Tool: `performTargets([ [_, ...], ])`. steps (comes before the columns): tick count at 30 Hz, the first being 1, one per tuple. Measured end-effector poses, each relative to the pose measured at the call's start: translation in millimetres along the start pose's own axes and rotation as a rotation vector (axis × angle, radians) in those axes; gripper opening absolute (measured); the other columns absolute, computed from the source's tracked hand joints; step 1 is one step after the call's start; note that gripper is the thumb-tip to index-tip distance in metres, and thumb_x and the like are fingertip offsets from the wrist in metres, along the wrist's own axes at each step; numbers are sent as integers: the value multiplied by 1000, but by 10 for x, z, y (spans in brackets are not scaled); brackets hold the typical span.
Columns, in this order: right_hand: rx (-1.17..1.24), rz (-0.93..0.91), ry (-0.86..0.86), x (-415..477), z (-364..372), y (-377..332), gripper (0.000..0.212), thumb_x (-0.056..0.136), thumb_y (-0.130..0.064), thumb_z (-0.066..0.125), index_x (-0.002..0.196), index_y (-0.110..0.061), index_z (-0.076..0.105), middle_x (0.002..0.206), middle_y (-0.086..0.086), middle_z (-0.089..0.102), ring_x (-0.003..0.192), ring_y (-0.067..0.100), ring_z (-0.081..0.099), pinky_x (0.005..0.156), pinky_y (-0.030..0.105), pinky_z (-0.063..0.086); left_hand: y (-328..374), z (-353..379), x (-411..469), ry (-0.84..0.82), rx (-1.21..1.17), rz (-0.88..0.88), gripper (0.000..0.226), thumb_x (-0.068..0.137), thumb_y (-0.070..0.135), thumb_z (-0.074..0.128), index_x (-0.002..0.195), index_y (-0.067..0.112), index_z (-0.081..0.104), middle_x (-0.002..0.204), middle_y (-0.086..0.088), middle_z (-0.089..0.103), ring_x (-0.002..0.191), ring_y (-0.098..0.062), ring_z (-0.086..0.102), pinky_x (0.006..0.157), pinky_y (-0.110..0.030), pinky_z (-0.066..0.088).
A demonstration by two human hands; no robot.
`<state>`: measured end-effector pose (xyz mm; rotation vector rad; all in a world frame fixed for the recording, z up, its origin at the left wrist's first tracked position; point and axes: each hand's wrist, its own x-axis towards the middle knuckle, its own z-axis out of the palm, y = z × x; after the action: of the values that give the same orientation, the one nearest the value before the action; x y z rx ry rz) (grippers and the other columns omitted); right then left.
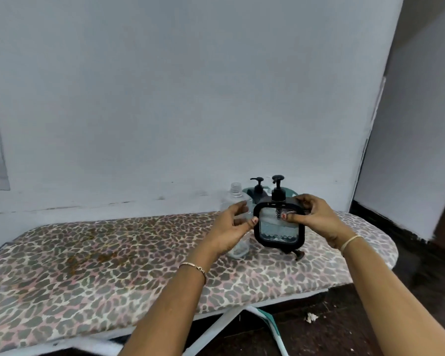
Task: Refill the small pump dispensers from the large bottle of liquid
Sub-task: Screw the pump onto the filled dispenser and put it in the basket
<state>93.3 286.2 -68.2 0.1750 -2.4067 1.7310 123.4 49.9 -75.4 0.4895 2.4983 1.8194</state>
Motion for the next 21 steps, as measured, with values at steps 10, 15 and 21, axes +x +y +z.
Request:
performTargets([
  [10, -108, 32, 407, 832, -468, 291, 55, 62, -14, 88, 107, -12, 55, 101, 4, 66, 93, 20, 64, 82, 33, 52, -193, 626, 813, -261, -68, -202, 95, 88, 54, 53, 150, 28, -14, 160, 2, -2, 145, -23, 16, 118, -40, 18],
  [15, -90, 110, 569, 1242, -513, 280, 60, 53, -30, 86, 102, -22, 53, 99, 0, 66, 94, 20, 65, 87, 41, 55, -194, 828, 1119, -256, -52, -240, 106, 87, 56, 55, 140, 30, -33, 147, 12, -39, 143, -18, -21, 120, -46, 2],
  [21, -106, 192, 654, 1642, -439, 15, 48, 62, -28, 81, 107, -21, 64, 95, -5, 66, 91, 16, 63, 83, 29, 52, 111, 923, 1405, -72, -95, -386, 103, 92, 38, 56, 144, 18, -30, 150, 7, -36, 142, -16, -25, 118, -36, -6],
])
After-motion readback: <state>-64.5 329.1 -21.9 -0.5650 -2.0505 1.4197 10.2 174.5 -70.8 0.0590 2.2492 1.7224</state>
